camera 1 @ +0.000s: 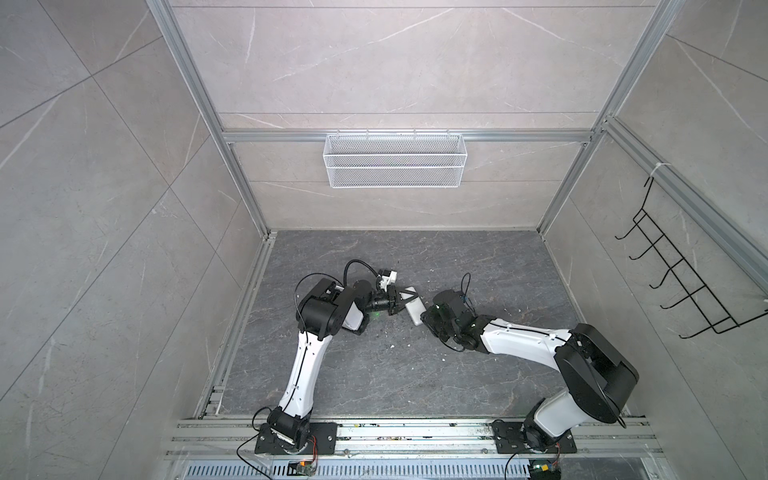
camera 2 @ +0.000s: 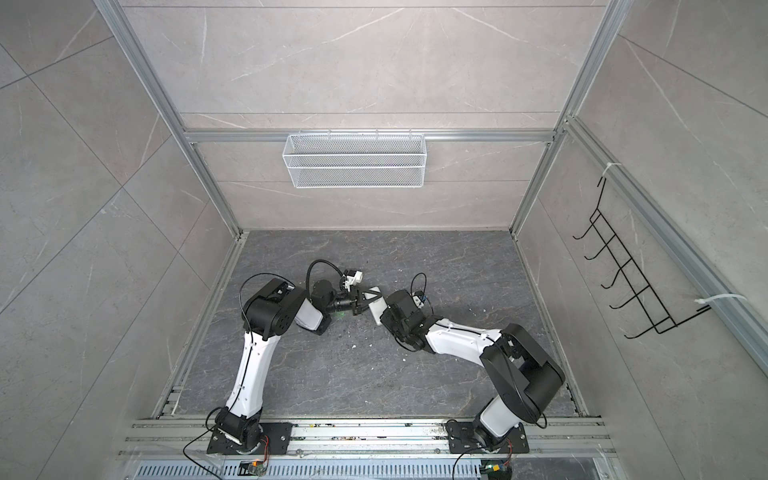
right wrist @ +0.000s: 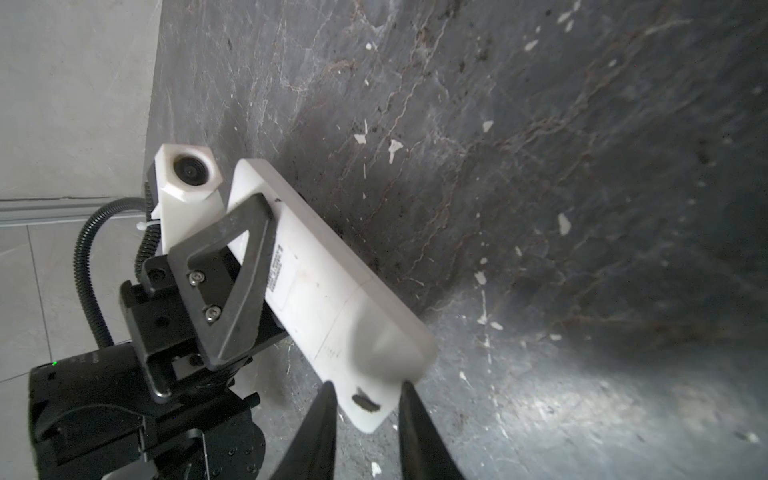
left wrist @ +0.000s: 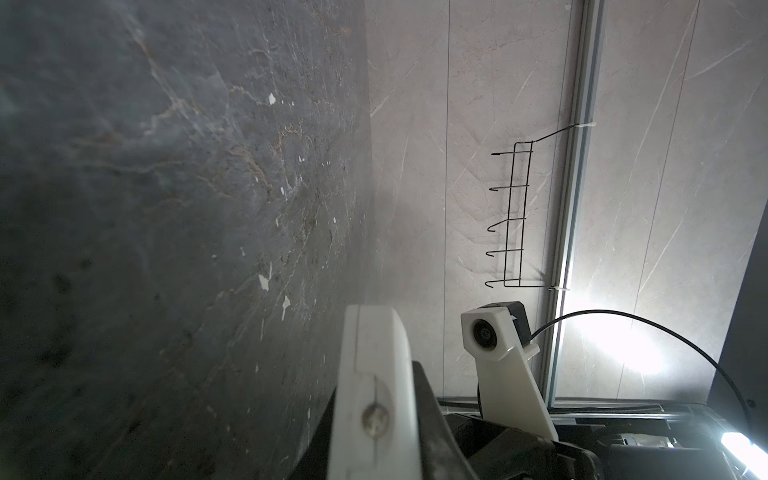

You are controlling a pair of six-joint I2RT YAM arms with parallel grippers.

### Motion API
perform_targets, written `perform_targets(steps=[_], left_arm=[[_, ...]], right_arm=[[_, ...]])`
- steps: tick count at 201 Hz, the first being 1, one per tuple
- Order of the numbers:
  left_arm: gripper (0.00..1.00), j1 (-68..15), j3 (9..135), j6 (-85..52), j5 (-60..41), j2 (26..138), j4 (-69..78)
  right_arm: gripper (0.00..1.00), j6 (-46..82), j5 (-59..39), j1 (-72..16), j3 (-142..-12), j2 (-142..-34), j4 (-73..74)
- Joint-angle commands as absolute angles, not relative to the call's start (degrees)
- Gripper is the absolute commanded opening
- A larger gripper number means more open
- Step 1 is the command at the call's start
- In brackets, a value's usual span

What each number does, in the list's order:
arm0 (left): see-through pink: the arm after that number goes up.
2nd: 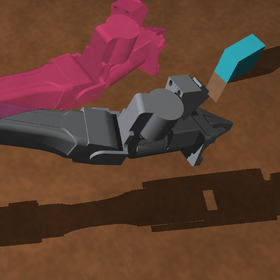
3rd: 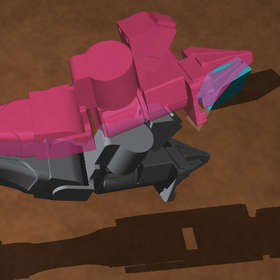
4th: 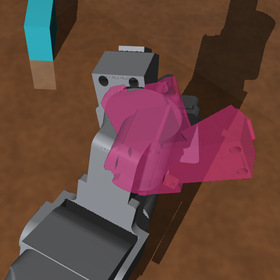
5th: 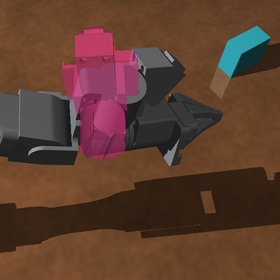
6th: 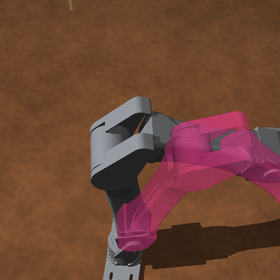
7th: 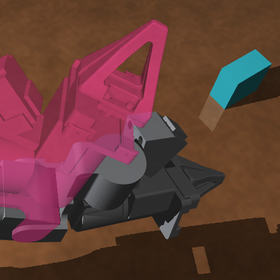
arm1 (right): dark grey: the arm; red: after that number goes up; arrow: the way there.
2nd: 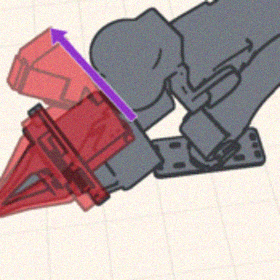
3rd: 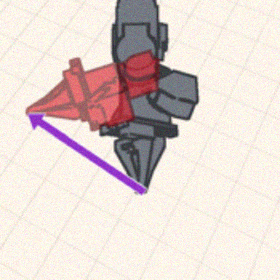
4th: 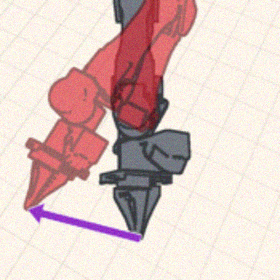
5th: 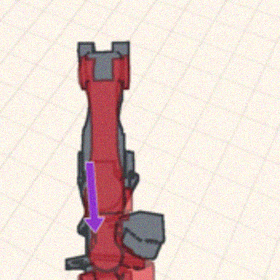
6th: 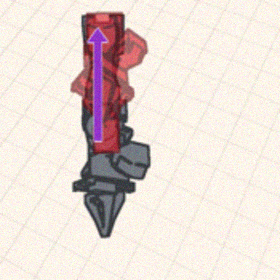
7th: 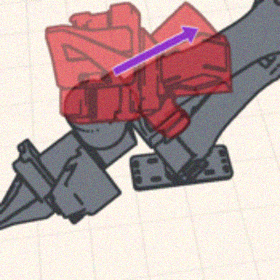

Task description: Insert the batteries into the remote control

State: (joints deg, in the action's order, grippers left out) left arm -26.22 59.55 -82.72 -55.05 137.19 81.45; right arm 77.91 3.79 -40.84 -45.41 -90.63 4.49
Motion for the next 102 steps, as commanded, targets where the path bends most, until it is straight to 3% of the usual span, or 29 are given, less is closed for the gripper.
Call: perform_targets(steps=[1, 50, 102], left_arm=[[0.00, -26.9, 58.6, -82.4, -57.7, 135.7, 81.1], [0.00, -26.8, 58.5, -82.4, -57.7, 135.5, 81.1], [0.00, -26.8, 58.4, -82.2, -57.7, 135.3, 81.1]], right_arm=[[0.32, 77.0, 3.9, -40.7, -47.1, -91.3, 3.3], [0.30, 78.2, 2.4, -40.7, -47.1, -93.5, 4.0], [0.18, 78.0, 3.1, -40.7, -49.2, -95.1, -3.2]])
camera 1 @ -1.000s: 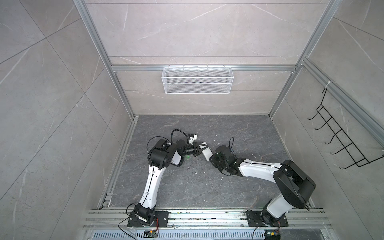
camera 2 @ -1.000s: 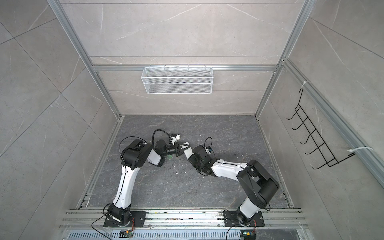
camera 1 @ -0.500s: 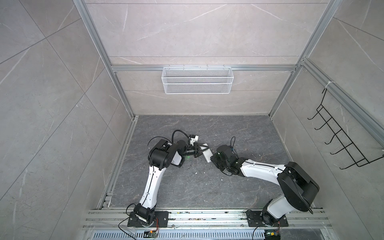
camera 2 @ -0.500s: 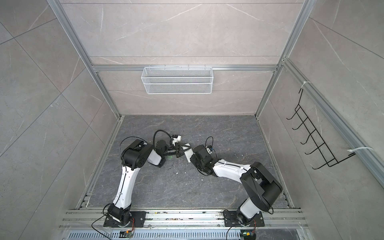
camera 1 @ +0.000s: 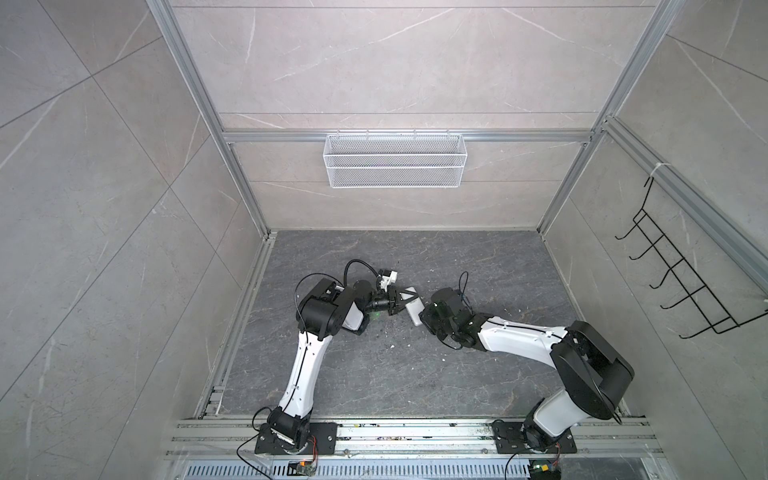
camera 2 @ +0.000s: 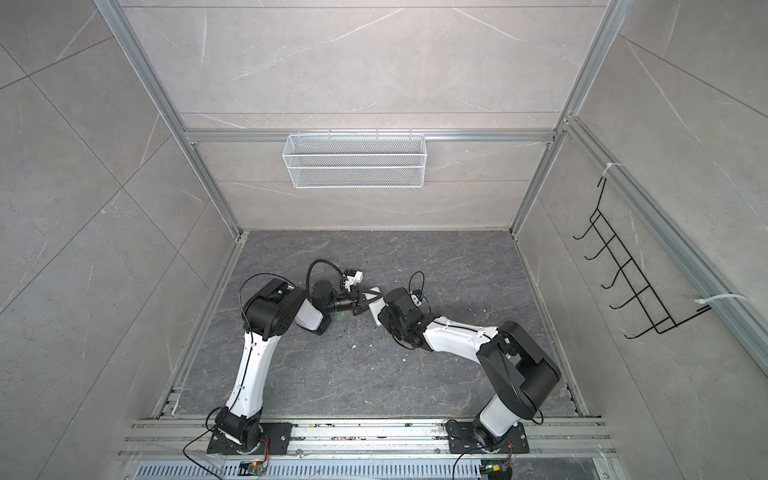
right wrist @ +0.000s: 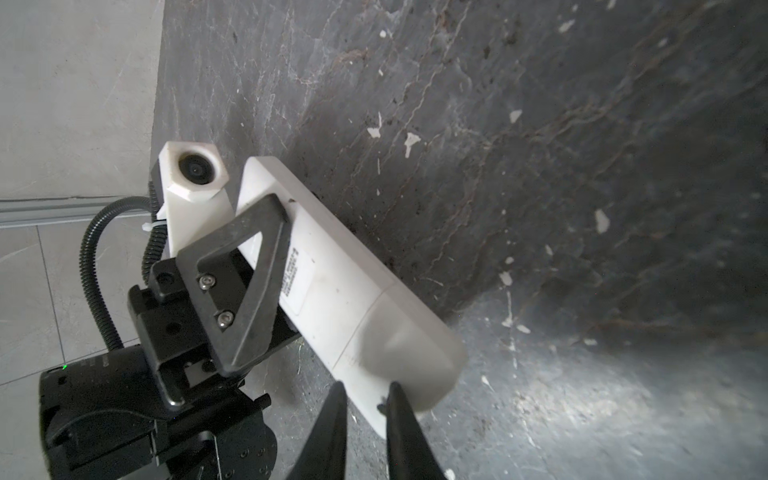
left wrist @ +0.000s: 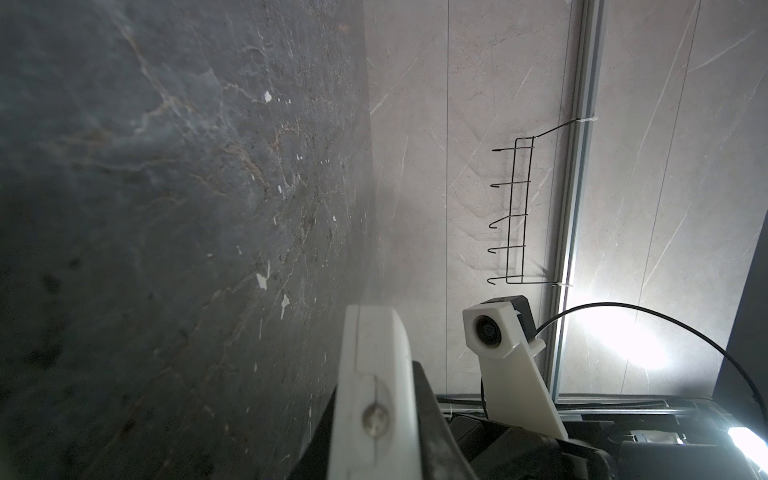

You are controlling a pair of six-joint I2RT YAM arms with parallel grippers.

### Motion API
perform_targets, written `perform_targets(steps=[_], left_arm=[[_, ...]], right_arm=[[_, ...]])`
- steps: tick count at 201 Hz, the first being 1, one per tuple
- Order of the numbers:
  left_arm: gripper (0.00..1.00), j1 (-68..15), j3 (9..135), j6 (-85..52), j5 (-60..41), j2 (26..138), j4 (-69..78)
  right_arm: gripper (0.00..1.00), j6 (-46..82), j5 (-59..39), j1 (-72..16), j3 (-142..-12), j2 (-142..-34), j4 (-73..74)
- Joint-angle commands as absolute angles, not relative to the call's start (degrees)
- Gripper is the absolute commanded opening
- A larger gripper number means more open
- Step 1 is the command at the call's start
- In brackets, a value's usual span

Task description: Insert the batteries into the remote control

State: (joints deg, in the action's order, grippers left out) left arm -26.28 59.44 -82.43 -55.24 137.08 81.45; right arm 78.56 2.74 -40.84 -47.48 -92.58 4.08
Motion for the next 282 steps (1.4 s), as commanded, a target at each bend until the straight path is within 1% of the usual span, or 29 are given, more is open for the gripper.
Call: perform_targets(steps=[1, 52, 127, 254, 282], left_arm=[[0.00, -26.9, 58.4, -82.2, -57.7, 135.3, 81.1], [0.00, -26.9, 58.3, -82.1, -57.6, 135.3, 81.1], [0.00, -26.8, 58.2, -81.9, -57.5, 135.3, 81.1], [0.00, -26.2, 57.8, -81.8, -57.0, 135.2, 81.1], [0.00, -26.2, 57.8, -81.7, -57.0, 135.3, 81.1]], right_arm=[[0.18, 78.0, 3.1, -40.7, -49.3, -95.1, -3.4], [0.15, 76.0, 3.5, -40.6, -53.2, -96.4, -11.2], [0.14, 75.9, -0.2, -40.8, -49.3, -95.5, -5.4], [0.15, 74.6, 0.1, -40.8, -48.9, -92.2, -9.6], [0.18, 73.2, 0.6, -40.8, -49.4, -90.3, -10.9]])
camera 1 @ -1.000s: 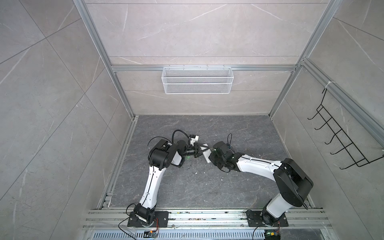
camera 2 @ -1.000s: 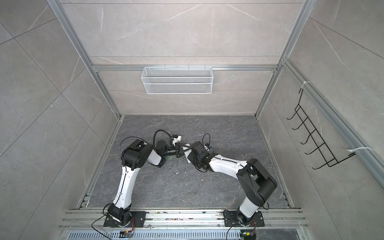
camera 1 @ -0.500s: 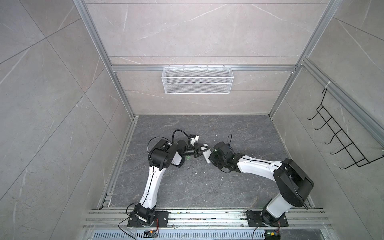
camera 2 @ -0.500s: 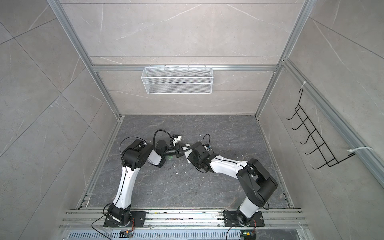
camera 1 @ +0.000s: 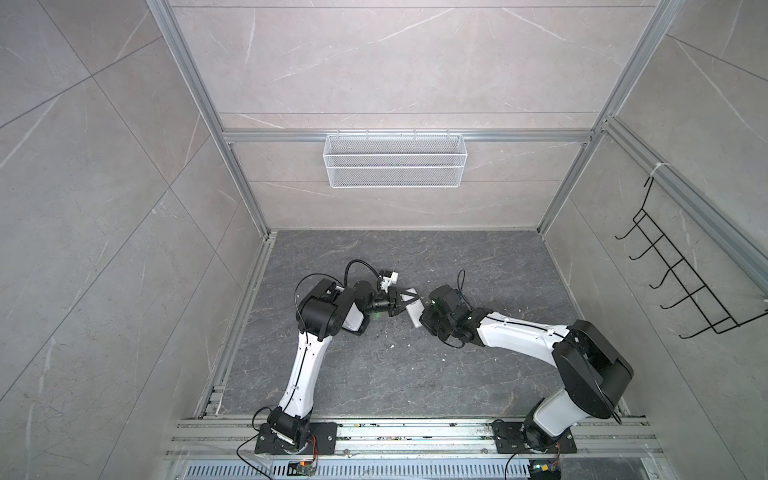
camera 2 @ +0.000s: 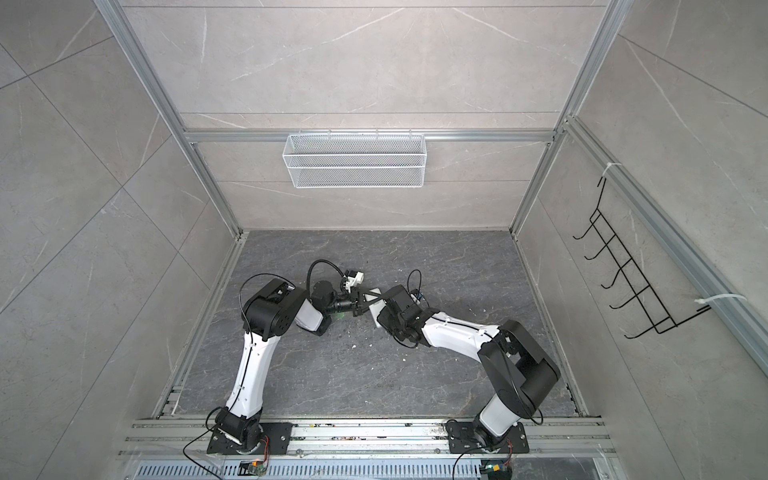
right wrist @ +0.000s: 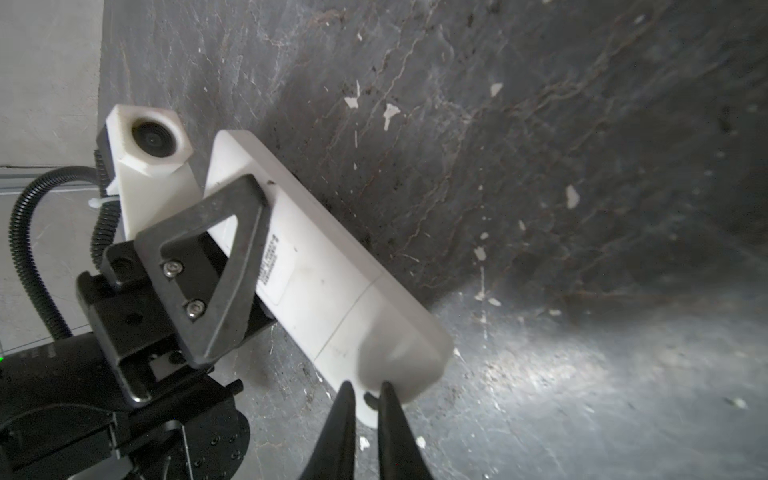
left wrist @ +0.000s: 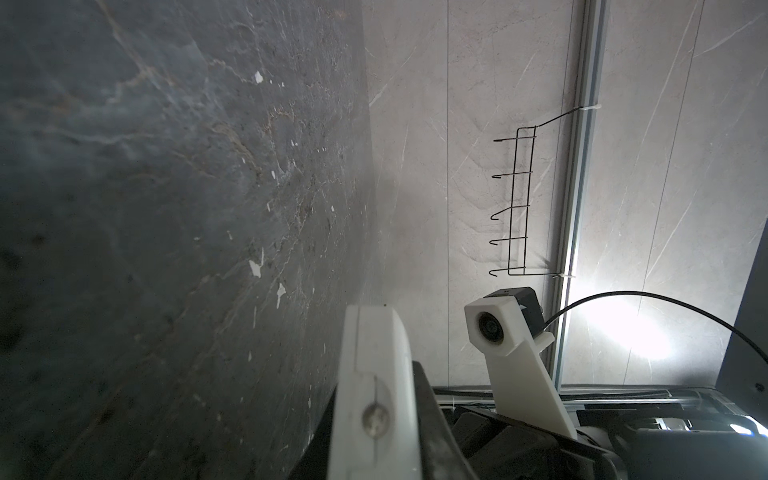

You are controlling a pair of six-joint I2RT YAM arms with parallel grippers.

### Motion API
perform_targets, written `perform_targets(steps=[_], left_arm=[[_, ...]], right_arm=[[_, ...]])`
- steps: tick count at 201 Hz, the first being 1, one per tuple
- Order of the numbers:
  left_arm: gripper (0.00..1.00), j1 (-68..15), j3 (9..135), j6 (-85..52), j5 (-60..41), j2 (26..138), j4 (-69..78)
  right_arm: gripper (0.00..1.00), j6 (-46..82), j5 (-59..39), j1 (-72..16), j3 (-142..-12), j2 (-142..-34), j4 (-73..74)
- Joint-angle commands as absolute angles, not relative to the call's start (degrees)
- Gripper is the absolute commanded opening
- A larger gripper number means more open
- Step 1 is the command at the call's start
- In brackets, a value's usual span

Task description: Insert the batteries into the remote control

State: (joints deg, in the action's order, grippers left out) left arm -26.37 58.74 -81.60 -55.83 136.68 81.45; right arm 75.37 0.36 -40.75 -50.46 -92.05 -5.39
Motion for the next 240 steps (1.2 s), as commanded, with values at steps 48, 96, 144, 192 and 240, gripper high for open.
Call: perform_targets(steps=[48, 96, 144, 192, 240], left_arm=[[0.00, -26.2, 57.6, -81.7, -57.0, 135.1, 81.0], [0.00, -26.0, 56.8, -83.2, -56.7, 134.0, 81.0], [0.00, -26.0, 57.1, -87.3, -55.7, 132.2, 81.0], [0.00, -26.1, 55.8, -90.4, -54.4, 130.8, 80.7], [0.00, -26.1, 54.6, -91.8, -53.6, 129.5, 80.6]], right_arm=[[0.33, 59.7, 0.7, -40.7, -54.8, -87.6, -15.1], [0.88, 28.4, 1.5, -40.8, -63.5, -91.0, -20.8], [0.90, 16.6, 1.4, -40.8, -68.4, -96.5, -23.8], [0.88, 14.5, 0.0, -40.8, -68.3, -98.7, -23.8], [0.85, 14.5, -1.9, -40.8, -68.8, -101.4, -22.5]])
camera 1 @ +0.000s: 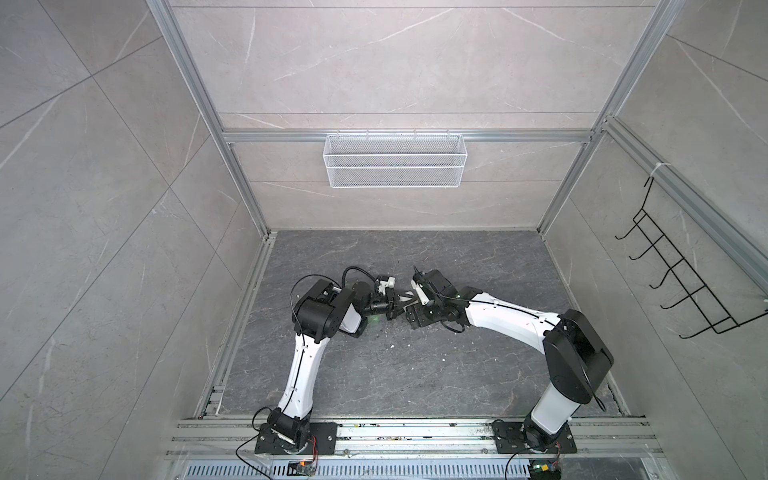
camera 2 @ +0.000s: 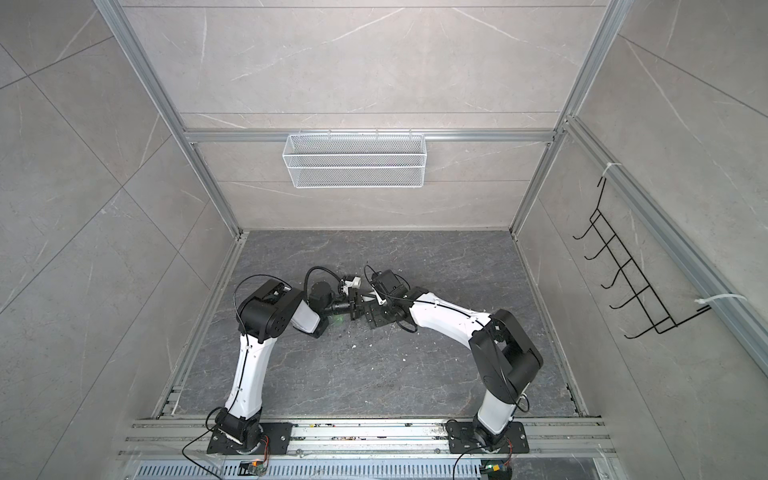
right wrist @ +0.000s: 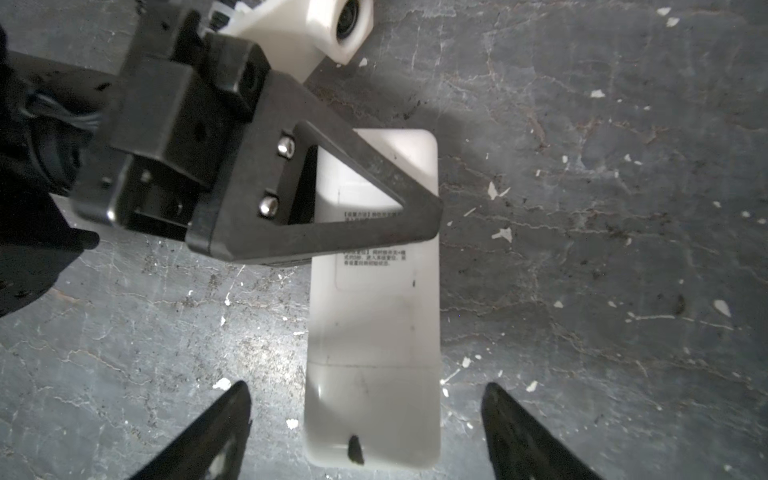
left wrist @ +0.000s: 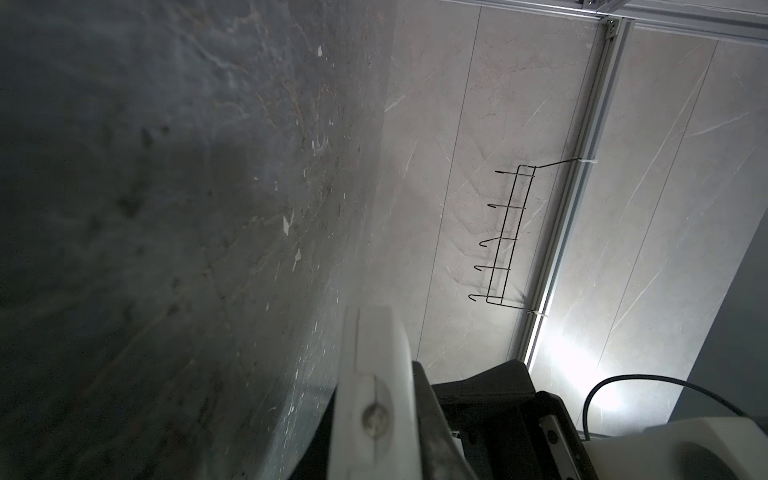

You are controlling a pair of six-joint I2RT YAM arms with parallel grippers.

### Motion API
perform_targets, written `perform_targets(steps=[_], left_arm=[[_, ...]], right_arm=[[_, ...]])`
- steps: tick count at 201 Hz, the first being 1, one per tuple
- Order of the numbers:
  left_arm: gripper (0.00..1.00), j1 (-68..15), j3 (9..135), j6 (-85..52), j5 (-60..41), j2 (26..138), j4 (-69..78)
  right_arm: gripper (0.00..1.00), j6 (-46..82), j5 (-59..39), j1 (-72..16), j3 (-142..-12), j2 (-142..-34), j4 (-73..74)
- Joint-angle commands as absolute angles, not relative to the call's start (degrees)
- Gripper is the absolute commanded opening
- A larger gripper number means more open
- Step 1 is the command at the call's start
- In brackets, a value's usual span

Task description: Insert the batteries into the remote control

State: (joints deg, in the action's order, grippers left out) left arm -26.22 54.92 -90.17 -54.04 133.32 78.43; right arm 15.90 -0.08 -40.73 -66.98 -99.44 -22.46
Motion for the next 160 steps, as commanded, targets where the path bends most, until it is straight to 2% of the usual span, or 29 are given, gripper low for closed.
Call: perform_targets(steps=[1, 101, 122, 160], left_arm=[[0.00, -26.1, 54.6, -91.8, -53.5, 129.5, 80.5], [0.00, -26.4, 53.2, -94.0, -52.4, 129.0, 80.6], [0.00, -26.4, 53.0, -94.4, -52.1, 129.1, 80.5], [0.00, -26.4, 52.8, -94.8, -52.1, 129.0, 80.4]], right_arm=[[0.85, 14.5, -1.9, -40.9, -68.9, -101.5, -22.5], [0.79, 14.7, -1.8, -41.0, -70.4, -105.0, -20.2], [0.75, 15.0, -0.9, -41.0, -71.1, -105.8, -20.0], [0.57, 15.4, -1.1, -41.2, -71.7, -105.5, -19.8]])
